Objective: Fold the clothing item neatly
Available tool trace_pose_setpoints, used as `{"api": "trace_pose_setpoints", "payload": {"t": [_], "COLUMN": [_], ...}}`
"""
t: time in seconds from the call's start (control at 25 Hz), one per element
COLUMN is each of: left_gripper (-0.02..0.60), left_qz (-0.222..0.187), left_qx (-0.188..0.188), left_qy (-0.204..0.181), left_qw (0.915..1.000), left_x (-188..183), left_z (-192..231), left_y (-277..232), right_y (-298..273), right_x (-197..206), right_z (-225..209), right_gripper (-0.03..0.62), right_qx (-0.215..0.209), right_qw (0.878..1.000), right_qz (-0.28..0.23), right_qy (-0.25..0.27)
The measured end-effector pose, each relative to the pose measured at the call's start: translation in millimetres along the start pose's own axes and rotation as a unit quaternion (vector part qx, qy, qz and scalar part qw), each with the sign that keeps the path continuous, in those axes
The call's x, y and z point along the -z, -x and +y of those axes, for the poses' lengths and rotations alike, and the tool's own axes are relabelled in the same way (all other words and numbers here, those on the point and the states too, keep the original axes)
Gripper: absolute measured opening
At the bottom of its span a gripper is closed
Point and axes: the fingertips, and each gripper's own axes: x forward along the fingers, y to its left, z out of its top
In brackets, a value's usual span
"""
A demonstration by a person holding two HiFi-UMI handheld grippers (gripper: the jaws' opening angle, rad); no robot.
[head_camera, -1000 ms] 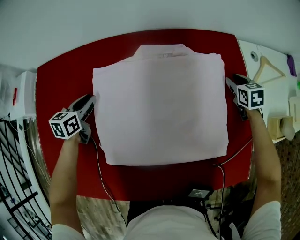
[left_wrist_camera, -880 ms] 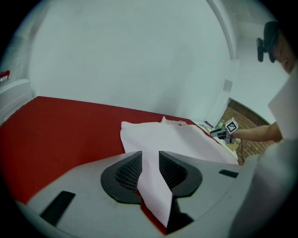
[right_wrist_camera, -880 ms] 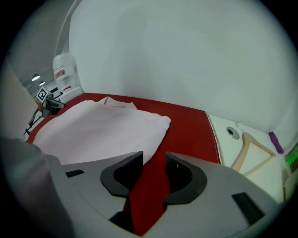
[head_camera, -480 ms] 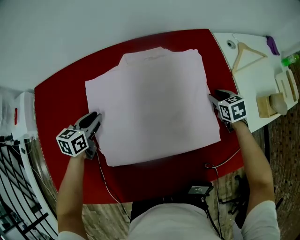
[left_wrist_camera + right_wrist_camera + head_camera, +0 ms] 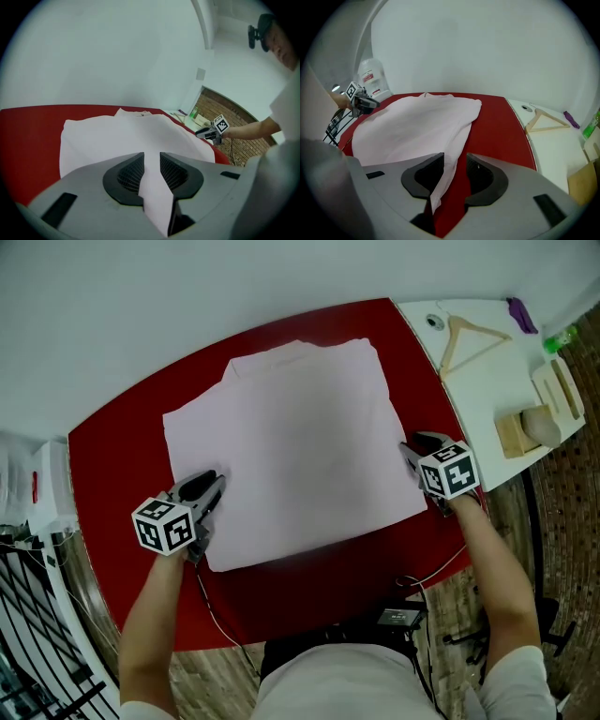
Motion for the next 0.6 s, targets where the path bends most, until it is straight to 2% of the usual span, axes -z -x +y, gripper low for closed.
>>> {"api": "trace_pose_setpoints", "payload": {"t": [0.32,0.6], "left_gripper": [0.091,0.091], "left_qz": [-0.004,0.002], "left_qx": [0.016,0.060], "left_qy": [-0.004,-0.041], "left_qw": [0.9999,0.9973], "left_x": [0,-9], "left_z": [-47,-112], "left_y": [-22,-50], "right_y": [8,29], "right_x": [11,17], "right_z": [11,22], "right_gripper": [0.127,0.127], "right_qx": [-0.022,-0.041], "right_qw": [0.999,0.998], "right_qz": [-0.024,-0.053], "right_qy": [0.014,0.014]}}
